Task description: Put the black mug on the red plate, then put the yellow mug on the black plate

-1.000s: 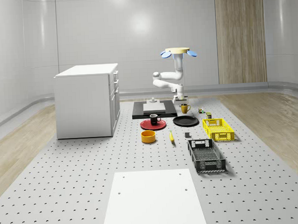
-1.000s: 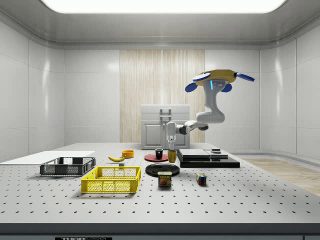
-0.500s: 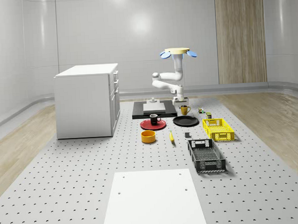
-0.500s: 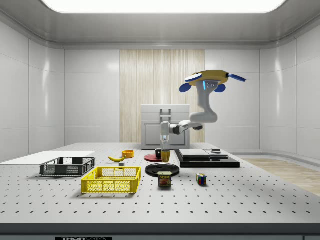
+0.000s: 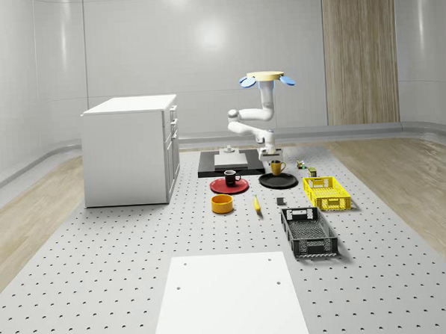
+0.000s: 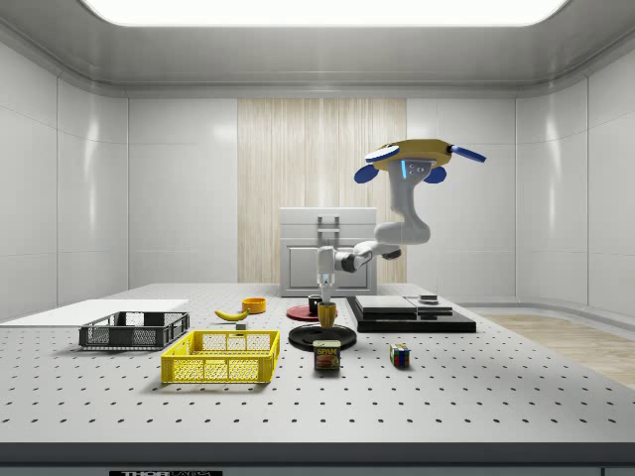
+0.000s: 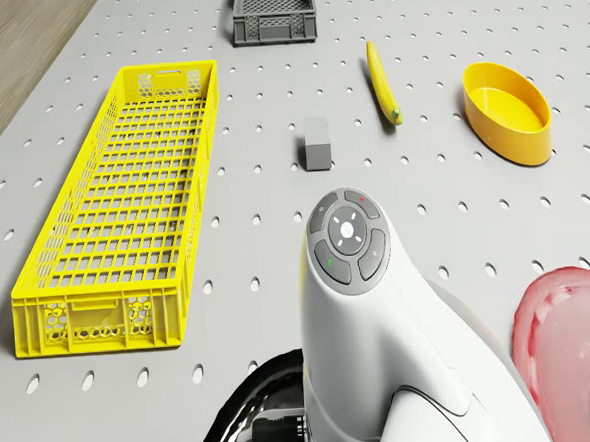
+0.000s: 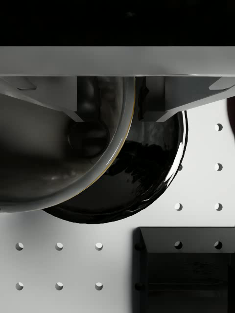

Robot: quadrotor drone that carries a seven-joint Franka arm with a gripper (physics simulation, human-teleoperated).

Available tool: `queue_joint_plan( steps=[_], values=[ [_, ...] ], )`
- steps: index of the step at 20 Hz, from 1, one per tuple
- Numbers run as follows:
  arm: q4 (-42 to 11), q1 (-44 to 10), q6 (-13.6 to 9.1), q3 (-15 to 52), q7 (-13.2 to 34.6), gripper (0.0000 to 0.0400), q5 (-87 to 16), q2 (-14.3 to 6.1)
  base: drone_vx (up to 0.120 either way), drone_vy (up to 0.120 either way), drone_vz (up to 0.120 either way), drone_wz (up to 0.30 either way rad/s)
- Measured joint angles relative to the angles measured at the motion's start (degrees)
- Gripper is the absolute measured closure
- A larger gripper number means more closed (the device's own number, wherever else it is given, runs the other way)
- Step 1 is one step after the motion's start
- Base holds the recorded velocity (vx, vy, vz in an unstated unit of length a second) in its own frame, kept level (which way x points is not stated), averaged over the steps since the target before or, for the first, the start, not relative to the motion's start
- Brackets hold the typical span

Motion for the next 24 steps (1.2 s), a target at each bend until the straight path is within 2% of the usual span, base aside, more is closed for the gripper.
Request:
queue_joint_plan(
  steps=[11, 13, 16, 19, 24],
  values=[
    [3.21, -1.50, 2.34, -5.16, -0.09, 0.0290, -4.87, 1.71, 0.000, 0.000, 0.000, 0.000],
    [3.54, -1.60, 2.48, -5.61, -0.14, 0.0176, -5.34, 1.97, 0.000, 0.000, 0.000, 0.000],
    [3.17, -1.32, 2.05, -5.12, -0.21, 0.0083, -4.99, 2.00, 0.000, 0.000, 0.000, 0.000],
    [2.25, -0.77, 1.18, -3.83, -0.28, 0.0039, -3.91, 1.79, 0.000, 0.000, 0.000, 0.000],
    [0.76, 0.08, -0.24, -1.49, -0.36, 0.0011, -1.88, 1.40, 0.000, 0.000, 0.000, 0.000]
  ],
)
